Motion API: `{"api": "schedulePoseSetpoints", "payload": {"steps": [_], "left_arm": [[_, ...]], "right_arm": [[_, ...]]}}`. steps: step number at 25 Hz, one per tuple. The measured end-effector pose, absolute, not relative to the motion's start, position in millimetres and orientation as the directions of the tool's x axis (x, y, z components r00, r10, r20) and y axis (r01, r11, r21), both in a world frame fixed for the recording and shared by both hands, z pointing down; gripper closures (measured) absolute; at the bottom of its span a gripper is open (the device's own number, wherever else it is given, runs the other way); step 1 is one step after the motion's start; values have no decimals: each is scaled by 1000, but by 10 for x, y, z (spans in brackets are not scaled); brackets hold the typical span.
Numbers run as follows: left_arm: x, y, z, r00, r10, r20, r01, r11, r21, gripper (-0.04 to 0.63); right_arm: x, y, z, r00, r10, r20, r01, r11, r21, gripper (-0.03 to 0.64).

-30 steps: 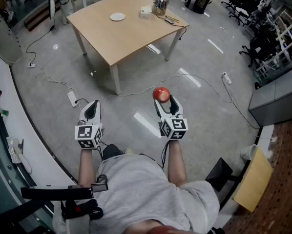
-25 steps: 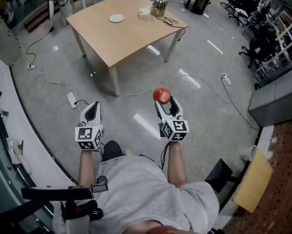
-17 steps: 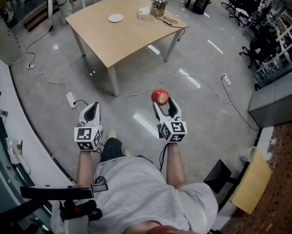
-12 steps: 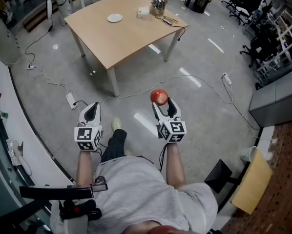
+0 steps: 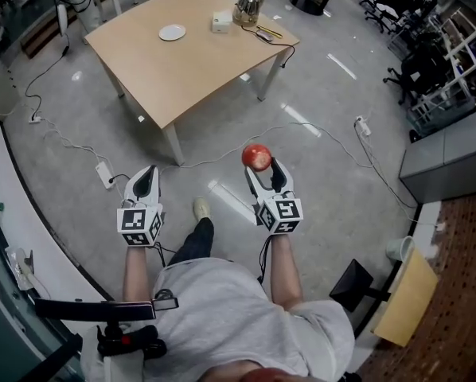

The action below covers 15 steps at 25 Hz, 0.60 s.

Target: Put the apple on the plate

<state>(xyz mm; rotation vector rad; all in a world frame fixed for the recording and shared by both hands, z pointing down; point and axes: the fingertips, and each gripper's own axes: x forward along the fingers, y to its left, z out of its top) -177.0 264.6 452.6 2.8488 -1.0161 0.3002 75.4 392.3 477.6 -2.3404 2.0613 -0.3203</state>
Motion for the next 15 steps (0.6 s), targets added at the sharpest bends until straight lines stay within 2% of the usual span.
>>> {"api": "schedulePoseSetpoints", "payload": {"steps": [15], "left_arm": [[-881, 1383, 4617, 780, -579, 238, -608, -791, 69, 575]], "right_arm": [[1442, 2664, 4747, 96, -979, 182, -981, -124, -152, 295]]}}
